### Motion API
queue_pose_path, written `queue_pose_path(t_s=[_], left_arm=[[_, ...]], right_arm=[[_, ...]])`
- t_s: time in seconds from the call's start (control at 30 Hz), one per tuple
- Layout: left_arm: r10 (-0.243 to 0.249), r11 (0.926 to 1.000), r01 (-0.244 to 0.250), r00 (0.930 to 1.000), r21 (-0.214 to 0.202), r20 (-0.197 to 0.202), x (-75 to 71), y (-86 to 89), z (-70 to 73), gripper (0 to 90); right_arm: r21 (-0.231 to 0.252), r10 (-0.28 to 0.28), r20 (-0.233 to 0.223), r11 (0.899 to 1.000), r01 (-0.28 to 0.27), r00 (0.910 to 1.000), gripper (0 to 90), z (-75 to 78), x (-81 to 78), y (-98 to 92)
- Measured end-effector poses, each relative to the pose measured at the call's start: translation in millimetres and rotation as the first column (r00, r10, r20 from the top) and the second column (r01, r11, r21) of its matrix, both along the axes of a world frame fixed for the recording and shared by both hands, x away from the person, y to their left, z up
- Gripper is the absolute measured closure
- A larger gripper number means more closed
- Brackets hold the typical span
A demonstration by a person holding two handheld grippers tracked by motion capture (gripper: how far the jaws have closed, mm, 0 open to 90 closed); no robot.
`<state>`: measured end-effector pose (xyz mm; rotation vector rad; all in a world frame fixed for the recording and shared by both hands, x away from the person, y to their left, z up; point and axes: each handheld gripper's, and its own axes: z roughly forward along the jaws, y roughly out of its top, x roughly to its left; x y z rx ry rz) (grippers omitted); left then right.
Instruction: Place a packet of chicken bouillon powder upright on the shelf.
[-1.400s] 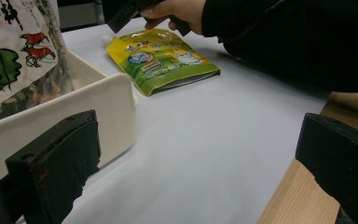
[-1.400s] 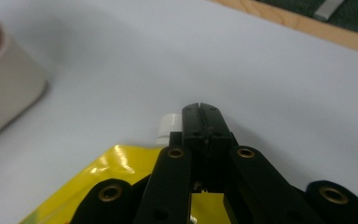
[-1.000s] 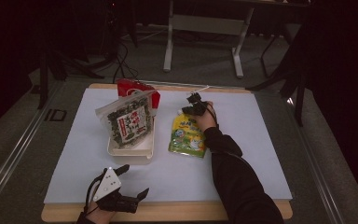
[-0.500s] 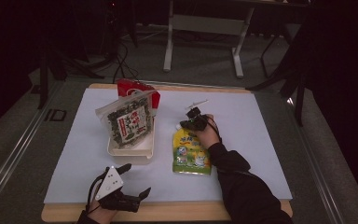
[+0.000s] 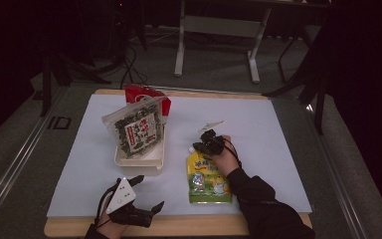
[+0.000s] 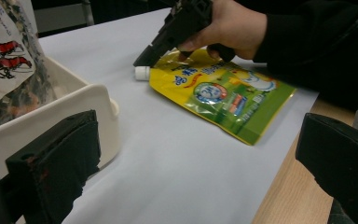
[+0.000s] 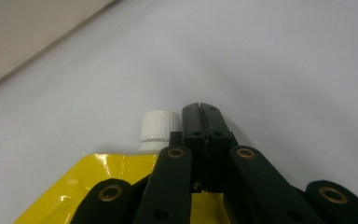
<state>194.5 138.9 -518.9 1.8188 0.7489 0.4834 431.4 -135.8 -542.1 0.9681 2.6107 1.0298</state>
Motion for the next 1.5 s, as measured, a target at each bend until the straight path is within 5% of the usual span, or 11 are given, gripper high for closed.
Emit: queue_pose_path(t_s=[0.37,0.5,0.7,0.87,1.13,1.27,1.5], left_arm=[[-0.007,1.0000,0.007,0.9999,-0.002,-0.009,2.1,-0.9,-2.4,1.1],[-0.012,0.9999,0.012,0.9999,-0.002,-0.013,2.4,-1.9,-2.9,1.1],[-0.017,0.9998,0.017,0.9998,0.002,-0.010,2.2,-3.6,-2.5,1.1],[-0.026,0.9997,0.026,0.9996,-0.002,-0.011,2.6,-4.5,-2.6,1.1],[-0.027,0.9996,0.027,0.9995,0.002,-0.017,4.4,-5.2,-4.0,1.1],[-0.030,0.9995,0.030,0.9994,0.007,-0.017,4.9,-5.9,-4.6,1.1],[-0.029,0.9995,0.029,0.9994,0.007,-0.019,4.8,-6.4,-5.0,1.1]], right_arm=[[0.031,-0.008,0.000,0.999,0.008,1.0000,82.9,10.6,-13.1,-13.7],[0.039,0.045,-0.001,0.998,-0.045,0.9990,64.7,28.5,-21.0,-32.1],[-0.043,0.068,0.042,0.997,-0.066,0.9968,46.6,38.2,-38.7,-57.9],[-0.055,0.041,0.002,0.998,-0.041,0.9992,30.4,31.5,-38.9,-81.0],[-0.101,0.009,-0.024,0.995,-0.011,0.9997,12.3,4.6,-28.1,-88.0],[-0.082,0.023,-0.038,0.996,-0.026,0.9990,9.6,0.8,-23.2,-90.5],[-0.125,0.040,-0.030,0.991,-0.043,0.9987,14.9,2.1,-25.7,-86.2]])
